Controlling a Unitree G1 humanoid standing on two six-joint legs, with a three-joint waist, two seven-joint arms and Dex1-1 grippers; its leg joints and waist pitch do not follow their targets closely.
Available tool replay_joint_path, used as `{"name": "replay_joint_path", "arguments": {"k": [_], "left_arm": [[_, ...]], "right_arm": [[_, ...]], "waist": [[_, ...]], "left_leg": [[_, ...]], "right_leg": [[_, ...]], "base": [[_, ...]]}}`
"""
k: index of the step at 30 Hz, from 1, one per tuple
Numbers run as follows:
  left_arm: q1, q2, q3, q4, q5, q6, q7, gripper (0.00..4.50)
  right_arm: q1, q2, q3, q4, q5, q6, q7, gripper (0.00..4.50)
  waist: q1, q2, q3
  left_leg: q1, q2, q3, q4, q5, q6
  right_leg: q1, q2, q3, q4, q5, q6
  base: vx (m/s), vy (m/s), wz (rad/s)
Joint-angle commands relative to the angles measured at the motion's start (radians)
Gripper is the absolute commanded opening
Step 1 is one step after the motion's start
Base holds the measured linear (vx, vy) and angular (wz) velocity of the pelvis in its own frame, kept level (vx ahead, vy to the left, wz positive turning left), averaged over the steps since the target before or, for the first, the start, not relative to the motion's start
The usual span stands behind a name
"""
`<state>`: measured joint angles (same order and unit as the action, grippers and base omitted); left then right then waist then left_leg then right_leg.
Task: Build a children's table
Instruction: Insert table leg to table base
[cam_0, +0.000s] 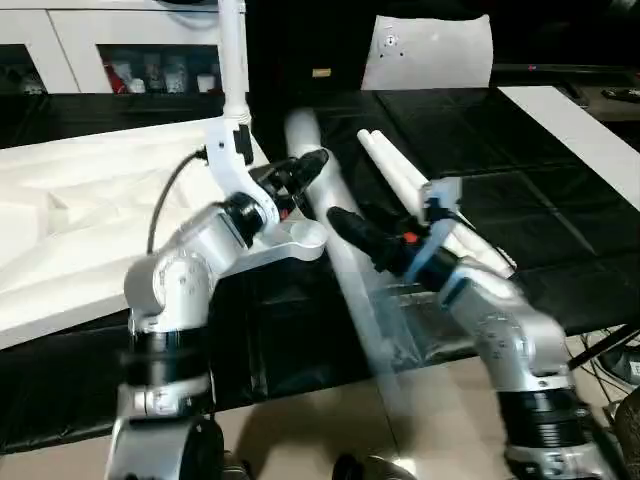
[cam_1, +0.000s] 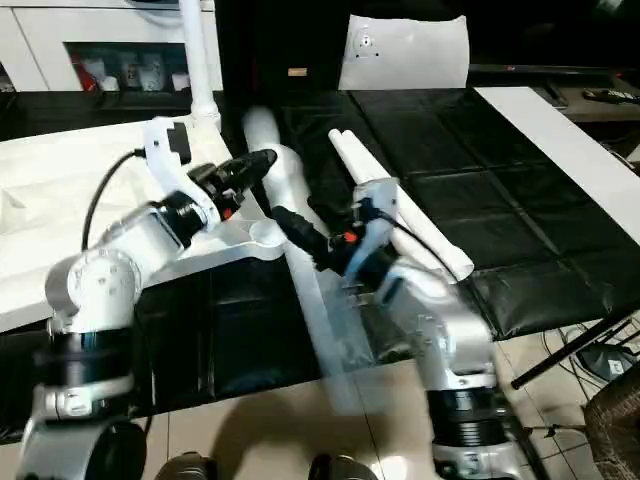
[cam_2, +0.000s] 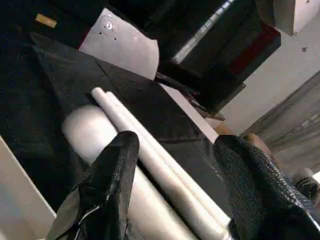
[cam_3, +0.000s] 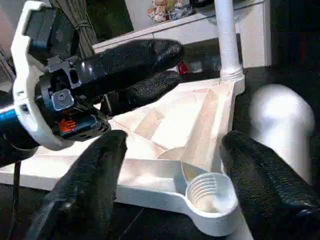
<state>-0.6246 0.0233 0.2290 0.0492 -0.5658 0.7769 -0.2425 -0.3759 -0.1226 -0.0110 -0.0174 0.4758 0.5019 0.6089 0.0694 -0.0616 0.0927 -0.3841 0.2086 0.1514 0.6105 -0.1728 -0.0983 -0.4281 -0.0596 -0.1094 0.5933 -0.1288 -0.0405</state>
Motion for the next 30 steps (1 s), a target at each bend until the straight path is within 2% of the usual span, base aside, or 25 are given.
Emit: {"name": "replay_joint_path", "arguments": {"k": [1,3,4,5,6,8,9,10,11,13,15,17,18,19,20,21,23,28,30], "left_arm": [[-0.007,-0.008,-0.017,0.011,0.000,0.012,0.005,2.18],[0.004,-0.013,-0.030,0.011,0.005,0.018,0.015,2.18],[0.021,0.008,-0.086,0.003,0.060,-0.006,0.009,2.18],[0.022,0.010,-0.089,0.003,0.063,-0.007,0.008,2.18],[0.036,0.032,-0.131,-0.003,0.120,-0.048,0.009,2.18],[0.054,0.076,-0.184,-0.015,0.198,-0.113,0.004,2.18],[0.064,0.111,-0.220,-0.017,0.257,-0.169,-0.001,2.53],[0.079,0.156,-0.266,-0.020,0.314,-0.220,-0.023,2.53],[0.087,0.182,-0.293,-0.021,0.347,-0.250,-0.035,2.53],[0.119,0.244,-0.347,-0.031,0.413,-0.308,-0.064,2.53],[0.126,0.248,-0.346,-0.036,0.409,-0.307,-0.068,2.53],[0.149,0.279,-0.372,-0.045,0.428,-0.319,-0.090,2.53],[0.162,0.291,-0.382,-0.053,0.436,-0.321,-0.098,2.86],[0.175,0.298,-0.387,-0.061,0.443,-0.327,-0.098,2.95],[0.183,0.300,-0.387,-0.065,0.446,-0.336,-0.101,2.89],[0.195,0.304,-0.388,-0.069,0.451,-0.352,-0.103,2.89],[0.210,0.308,-0.392,-0.072,0.457,-0.383,-0.112,3.22],[0.234,0.311,-0.402,-0.083,0.474,-0.417,-0.121,3.57],[0.260,0.322,-0.419,-0.102,0.477,-0.422,-0.146,3.79]], "right_arm": [[-0.006,-0.007,-0.008,-0.004,0.012,0.017,-0.006,3.72],[-0.009,0.002,-0.001,0.026,-0.015,0.009,-0.038,4.00],[-0.007,0.010,0.006,0.053,-0.039,-0.019,-0.052,4.00],[-0.007,0.010,0.006,0.055,-0.041,-0.020,-0.053,4.12],[-0.009,0.015,0.002,0.073,-0.054,-0.035,-0.073,4.32],[-0.011,0.018,-0.010,0.073,-0.052,-0.039,-0.088,4.42],[-0.014,0.018,-0.019,0.071,-0.050,-0.040,-0.096,4.48],[-0.018,0.017,-0.030,0.070,-0.052,-0.038,-0.111,4.48],[-0.020,0.015,-0.036,0.070,-0.054,-0.038,-0.120,4.48],[-0.026,-0.002,-0.041,0.074,-0.075,-0.043,-0.140,4.48],[-0.027,-0.007,-0.040,0.075,-0.083,-0.044,-0.145,4.48],[-0.030,-0.018,-0.039,0.081,-0.103,-0.036,-0.163,4.48],[-0.032,-0.020,-0.046,0.082,-0.107,-0.028,-0.179,4.50],[-0.036,-0.025,-0.055,0.079,-0.107,-0.021,-0.194,4.50],[-0.037,-0.030,-0.059,0.072,-0.109,-0.009,-0.207,4.50],[-0.038,-0.043,-0.064,0.058,-0.117,0.023,-0.233,4.50],[-0.038,-0.062,-0.067,0.045,-0.125,0.067,-0.255,4.50],[-0.026,-0.093,-0.075,0.027,-0.137,0.128,-0.275,4.50],[-0.006,-0.109,-0.081,0.009,-0.125,0.185,-0.285,4.50]], "waist": [[0.005,0.019,-0.099],[0.005,0.019,-0.100],[0.005,0.016,-0.099],[0.005,0.018,-0.096],[0.005,0.018,-0.095],[0.004,0.020,-0.096],[0.002,0.020,-0.096],[-0.001,0.022,-0.096],[0.000,0.024,-0.096],[-0.005,0.026,-0.096],[-0.008,0.027,-0.095],[-0.007,0.028,-0.095],[-0.007,0.029,-0.095],[-0.008,0.026,-0.095],[-0.008,0.027,-0.095],[-0.010,0.028,-0.094],[-0.010,0.027,-0.094],[-0.015,0.027,-0.089],[-0.016,0.021,-0.087]], "left_leg": [[0.010,0.010,0.004,-0.062,-0.163,0.039],[0.011,0.012,0.004,-0.062,-0.166,0.033],[0.012,0.012,0.004,-0.062,-0.176,0.032],[0.016,0.013,0.003,-0.064,-0.195,0.029],[0.016,0.013,0.001,-0.066,-0.206,0.025],[0.018,0.011,-0.002,-0.069,-0.220,0.019],[0.018,0.011,0.000,-0.069,-0.221,0.016],[0.019,0.012,-0.003,-0.071,-0.228,0.014],[0.024,0.013,-0.007,-0.073,-0.235,0.012],[0.023,0.014,-0.007,-0.074,-0.234,0.006],[0.025,0.014,-0.003,-0.071,-0.236,0.003],[0.025,0.016,-0.005,-0.074,-0.239,0.001],[0.027,0.015,-0.004,-0.073,-0.251,0.001],[0.026,0.015,-0.004,-0.073,-0.249,0.000],[0.025,0.015,-0.004,-0.074,-0.250,0.000],[0.026,0.013,-0.003,-0.073,-0.255,-0.001],[0.027,0.009,-0.002,-0.071,-0.256,0.001],[0.027,0.007,-0.002,-0.070,-0.266,0.006],[0.025,0.006,-0.001,-0.070,-0.265,0.010]], "right_leg": [[0.075,-0.067,0.042,-0.086,-0.386,-0.032],[0.074,-0.069,0.042,-0.086,-0.403,-0.034],[0.074,-0.069,0.040,-0.090,-0.421,-0.032],[0.069,-0.070,0.039,-0.095,-0.451,-0.024],[0.071,-0.072,0.037,-0.100,-0.477,-0.009],[0.073,-0.072,0.037,-0.103,-0.498,0.012],[0.073,-0.071,0.037,-0.102,-0.498,0.018],[0.073,-0.070,0.037,-0.101,-0.494,0.026],[0.070,-0.071,0.036,-0.102,-0.493,0.030],[0.072,-0.071,0.038,-0.097,-0.479,0.021],[0.071,-0.072,0.040,-0.093,-0.467,-0.006],[0.073,-0.074,0.040,-0.091,-0.468,-0.021],[0.071,-0.075,0.040,-0.093,-0.480,-0.025],[0.072,-0.074,0.040,-0.093,-0.480,-0.025],[0.073,-0.075,0.040,-0.093,-0.481,-0.025],[0.073,-0.073,0.039,-0.095,-0.492,-0.020],[0.072,-0.071,0.038,-0.099,-0.507,-0.007],[0.069,-0.068,0.033,-0.106,-0.537,0.018],[0.068,-0.069,0.033,-0.108,-0.546,0.022]], "base": [[0.000,0.000,0.00],[0.000,0.000,0.00],[0.000,0.000,0.00],[0.000,0.000,0.00],[0.000,0.000,0.00],[0.000,0.000,0.00],[0.000,0.000,0.00],[0.000,0.000,0.00],[0.000,0.000,0.00],[0.000,0.000,0.00],[0.000,0.000,0.00],[0.000,0.000,0.00],[0.000,0.000,0.00],[0.000,0.000,0.00],[0.000,0.000,0.00],[0.000,0.000,0.00],[0.000,0.000,0.00],[0.000,0.000,0.00],[0.000,0.000,0.00]]}}
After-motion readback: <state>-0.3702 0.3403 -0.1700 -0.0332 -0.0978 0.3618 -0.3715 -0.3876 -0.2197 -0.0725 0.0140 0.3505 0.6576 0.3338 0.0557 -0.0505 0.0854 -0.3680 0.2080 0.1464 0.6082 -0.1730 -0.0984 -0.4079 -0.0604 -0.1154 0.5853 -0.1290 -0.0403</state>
